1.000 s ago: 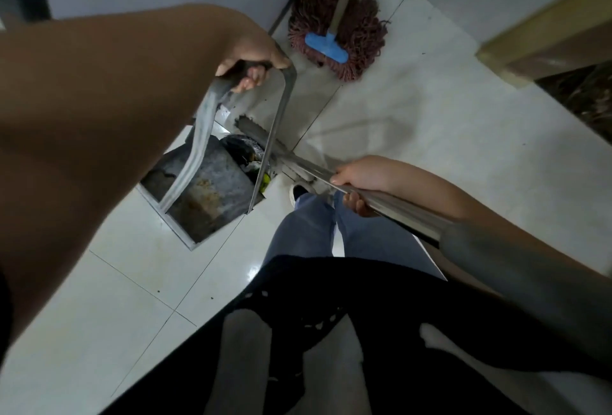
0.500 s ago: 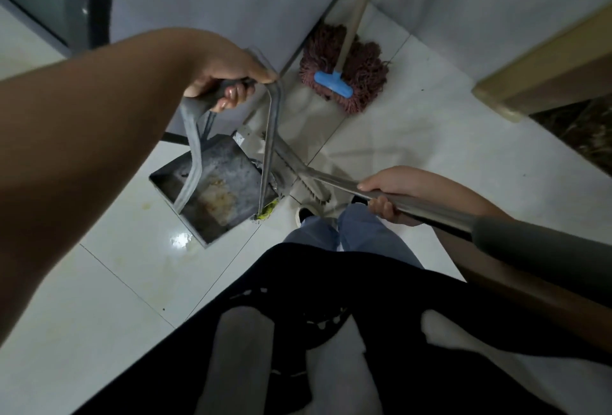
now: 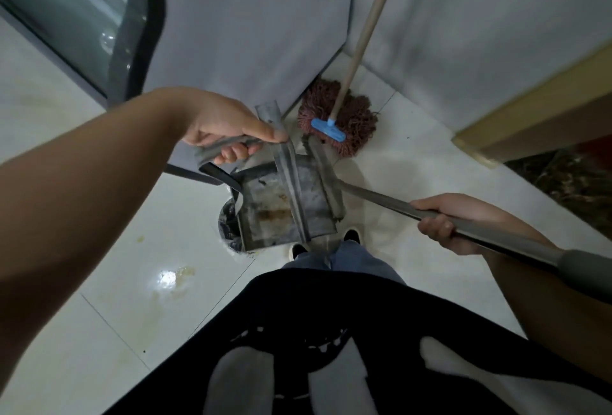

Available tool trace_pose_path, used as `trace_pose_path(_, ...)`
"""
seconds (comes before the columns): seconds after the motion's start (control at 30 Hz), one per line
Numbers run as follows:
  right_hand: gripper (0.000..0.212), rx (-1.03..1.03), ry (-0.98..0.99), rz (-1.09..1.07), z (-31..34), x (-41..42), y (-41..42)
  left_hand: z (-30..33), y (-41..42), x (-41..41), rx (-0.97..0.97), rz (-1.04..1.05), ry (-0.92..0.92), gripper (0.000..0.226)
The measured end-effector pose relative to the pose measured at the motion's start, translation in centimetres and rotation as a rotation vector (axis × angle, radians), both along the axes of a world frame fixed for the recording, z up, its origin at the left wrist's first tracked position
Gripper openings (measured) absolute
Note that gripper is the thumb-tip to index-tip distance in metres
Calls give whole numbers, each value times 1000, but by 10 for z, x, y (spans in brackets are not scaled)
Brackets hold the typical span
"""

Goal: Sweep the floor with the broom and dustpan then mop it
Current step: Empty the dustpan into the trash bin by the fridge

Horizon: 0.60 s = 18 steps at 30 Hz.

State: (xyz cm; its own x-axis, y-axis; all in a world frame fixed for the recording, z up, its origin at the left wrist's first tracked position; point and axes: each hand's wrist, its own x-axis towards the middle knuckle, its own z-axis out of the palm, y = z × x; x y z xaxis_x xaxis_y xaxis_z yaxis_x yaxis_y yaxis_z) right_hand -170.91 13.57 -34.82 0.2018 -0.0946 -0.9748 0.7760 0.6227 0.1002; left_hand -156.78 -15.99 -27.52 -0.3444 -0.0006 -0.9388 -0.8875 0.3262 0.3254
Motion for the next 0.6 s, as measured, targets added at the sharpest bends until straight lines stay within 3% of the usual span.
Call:
trace_pose_path(0.13,72,-32,-79,-164,0,-17,27,-11,14,-23,-62,-84,71,43)
trace_pose_path(0.2,78,-41,-76,-215,-4,-22,37,-22,18,-34,-173,-171,81,52)
trace_pose_path(0.33,45,-49,65,-290,-16,-29,47,-51,31,-48,-322,-282,-27,90)
trace_pose_path(0.43,59,-24,27,-392,-29,-35,46,-80,33,-55,-438,-259,37,77)
trace_pose_path(0.53,53,-28,-10,-467,-43,-36,43,-104,28,-59,-507,-331,91,63)
trace_pose_path(0.6,60,-21,-51,-508,-54,-37,42,-114,23,-58,-557,-327,111,61)
